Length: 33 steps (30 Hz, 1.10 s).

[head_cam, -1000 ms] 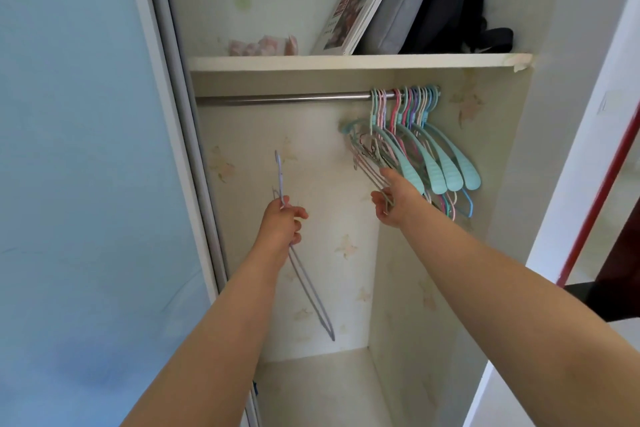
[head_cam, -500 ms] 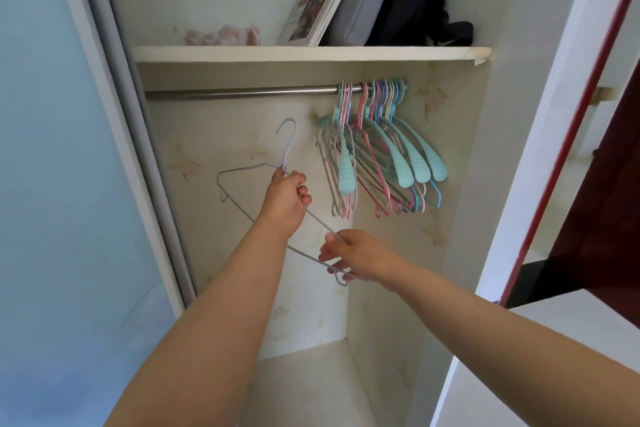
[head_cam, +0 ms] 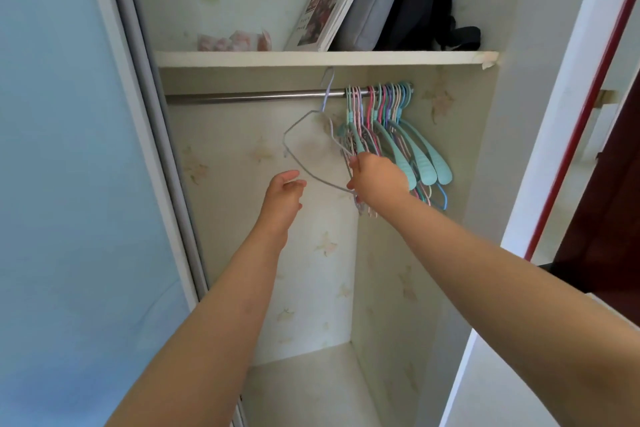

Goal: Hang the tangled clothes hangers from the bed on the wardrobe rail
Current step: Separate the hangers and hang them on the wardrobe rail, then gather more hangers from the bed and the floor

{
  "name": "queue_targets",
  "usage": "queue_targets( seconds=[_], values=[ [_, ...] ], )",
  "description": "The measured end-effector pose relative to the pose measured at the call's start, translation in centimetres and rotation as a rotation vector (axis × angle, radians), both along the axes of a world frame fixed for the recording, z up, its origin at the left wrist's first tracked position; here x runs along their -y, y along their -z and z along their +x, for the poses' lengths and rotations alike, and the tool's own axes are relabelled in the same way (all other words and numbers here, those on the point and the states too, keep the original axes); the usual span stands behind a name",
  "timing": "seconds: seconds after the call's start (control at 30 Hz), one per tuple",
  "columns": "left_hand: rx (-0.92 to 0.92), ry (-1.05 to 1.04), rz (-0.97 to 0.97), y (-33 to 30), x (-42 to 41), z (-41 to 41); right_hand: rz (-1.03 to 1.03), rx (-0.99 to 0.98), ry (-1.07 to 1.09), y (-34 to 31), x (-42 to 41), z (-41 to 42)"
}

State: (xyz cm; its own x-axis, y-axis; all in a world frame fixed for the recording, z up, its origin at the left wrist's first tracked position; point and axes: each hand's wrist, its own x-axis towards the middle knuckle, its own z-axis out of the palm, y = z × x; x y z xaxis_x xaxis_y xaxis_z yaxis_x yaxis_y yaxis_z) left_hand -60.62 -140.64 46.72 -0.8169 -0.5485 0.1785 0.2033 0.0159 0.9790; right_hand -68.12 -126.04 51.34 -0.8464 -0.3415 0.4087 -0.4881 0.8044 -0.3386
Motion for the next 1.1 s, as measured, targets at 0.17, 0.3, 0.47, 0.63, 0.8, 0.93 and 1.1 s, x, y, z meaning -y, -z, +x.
queue_targets(
  seconds=[0.17, 0.3, 0.47, 0.63, 0.8, 0.93, 1.1],
  values=[
    [0.094, 0.03, 0.03, 1.3, 1.4, 1.5, 0.129, 0.048, 0.122, -1.8, 1.6, -1.1],
    [0.126, 0.115, 0.053, 2.5, 1.8, 2.8, 0.197, 0.124, 0.215, -1.7, 1.6, -1.2],
    [0.178, 0.148, -0.014, 3.3, 1.8, 3.3, -0.013, 0.299, 0.209, -0.2, 0.5, -1.3],
    [0.24, 0.192, -0.105, 4.9, -1.0, 3.1, -0.099, 0.233, 0.192, 2.7, -3.3, 1.4],
    [0.325, 0.318, -0.242, 8.0, -6.6, 3.5, -0.195, 0.347, 0.151, 8.0, -9.7, 5.1],
    [0.355, 0.429, -0.34, 10.2, -12.8, 4.7, -0.313, 0.518, 0.144, 12.2, -16.4, 9.4],
    [0.408, 0.636, -0.41, 14.1, -24.0, 7.5, -0.525, 0.703, 0.277, 17.4, -27.4, 16.5]
  ],
)
